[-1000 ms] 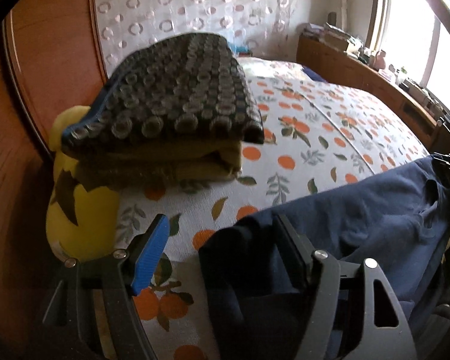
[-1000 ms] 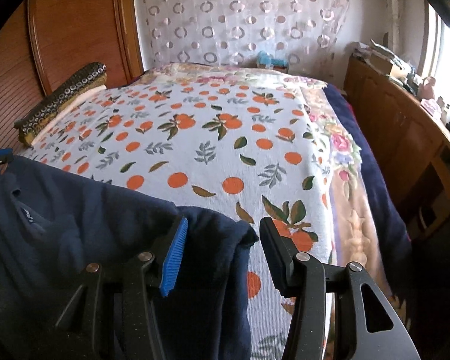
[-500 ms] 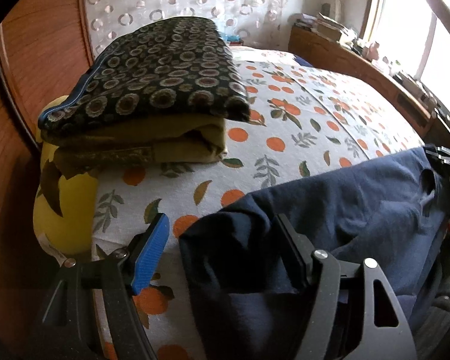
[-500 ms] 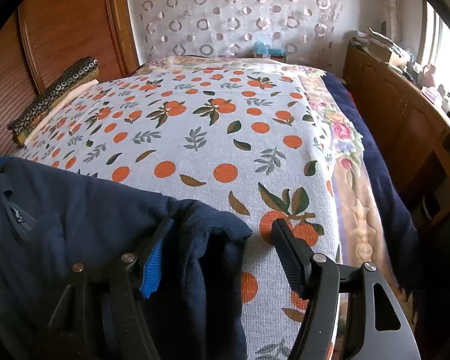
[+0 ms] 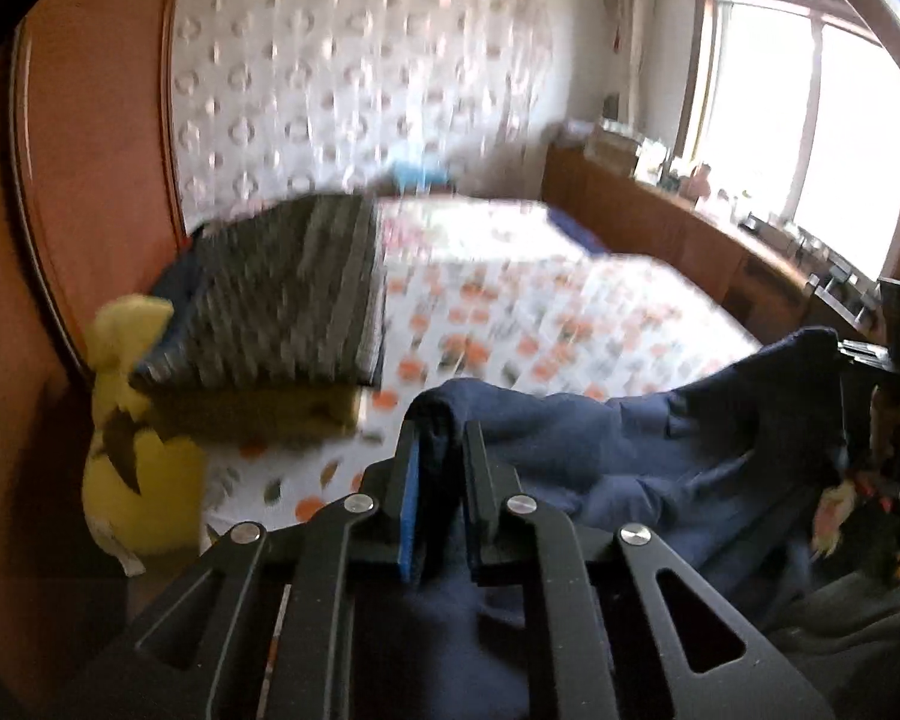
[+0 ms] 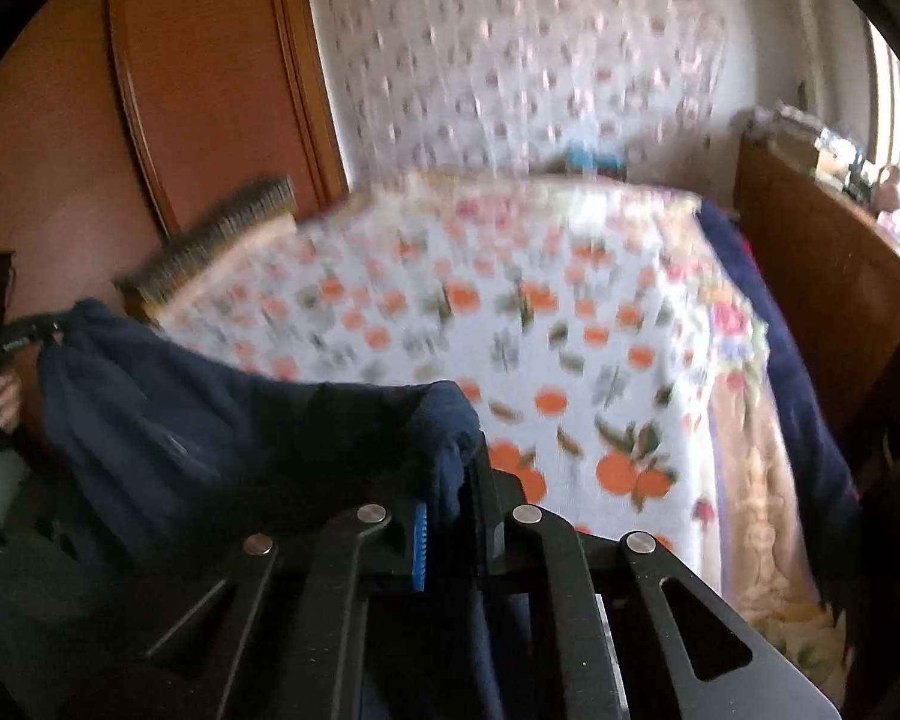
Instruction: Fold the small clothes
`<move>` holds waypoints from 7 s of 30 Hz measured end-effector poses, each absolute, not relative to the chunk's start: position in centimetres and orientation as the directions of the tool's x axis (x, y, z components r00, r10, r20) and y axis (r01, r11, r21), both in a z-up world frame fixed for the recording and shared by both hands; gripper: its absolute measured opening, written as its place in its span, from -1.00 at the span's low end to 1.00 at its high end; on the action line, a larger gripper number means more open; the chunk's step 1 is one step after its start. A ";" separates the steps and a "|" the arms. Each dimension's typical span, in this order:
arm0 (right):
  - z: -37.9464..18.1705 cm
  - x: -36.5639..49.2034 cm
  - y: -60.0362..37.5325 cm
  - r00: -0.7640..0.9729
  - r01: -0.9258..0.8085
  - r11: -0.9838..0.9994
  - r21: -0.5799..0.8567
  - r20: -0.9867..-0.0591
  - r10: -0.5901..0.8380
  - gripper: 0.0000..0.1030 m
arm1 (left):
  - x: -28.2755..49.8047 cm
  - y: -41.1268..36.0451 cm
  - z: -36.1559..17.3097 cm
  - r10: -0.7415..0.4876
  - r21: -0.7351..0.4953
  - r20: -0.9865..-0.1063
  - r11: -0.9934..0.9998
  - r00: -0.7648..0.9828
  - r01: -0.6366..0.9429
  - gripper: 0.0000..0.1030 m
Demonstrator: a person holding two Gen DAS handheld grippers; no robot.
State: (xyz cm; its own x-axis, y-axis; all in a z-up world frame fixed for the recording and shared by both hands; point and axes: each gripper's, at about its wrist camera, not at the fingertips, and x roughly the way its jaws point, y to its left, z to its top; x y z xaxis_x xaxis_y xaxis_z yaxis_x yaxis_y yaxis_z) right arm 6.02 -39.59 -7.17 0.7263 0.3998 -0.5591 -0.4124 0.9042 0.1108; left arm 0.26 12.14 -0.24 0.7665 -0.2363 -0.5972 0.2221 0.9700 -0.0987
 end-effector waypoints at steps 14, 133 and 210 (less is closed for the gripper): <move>8.6 -5.7 -39.5 0.879 -0.455 0.888 -0.063 -0.193 0.436 -0.81 | -3.9 10.7 15.4 -0.302 -0.003 -0.273 0.950 0.913 0.313 -0.76; -2.7 14.5 -38.7 0.683 -0.111 0.991 0.070 -0.719 0.127 0.36 | 18.0 3.3 -9.8 -0.165 -0.067 -0.780 0.981 0.603 0.182 0.48; -2.1 2.4 -40.9 0.777 -0.220 0.975 0.045 -0.597 0.203 -0.91 | 4.6 8.4 -6.4 -0.126 -0.025 -0.629 0.990 0.767 0.142 -0.92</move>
State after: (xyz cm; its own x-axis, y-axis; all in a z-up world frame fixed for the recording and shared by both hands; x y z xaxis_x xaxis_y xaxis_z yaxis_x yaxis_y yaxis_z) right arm 2.39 -40.88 -2.14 0.7766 0.2026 -0.5966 -0.2198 0.9745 0.0448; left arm 4.63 8.37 -6.40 0.7668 -0.1259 -0.6294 0.1416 0.9896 -0.0254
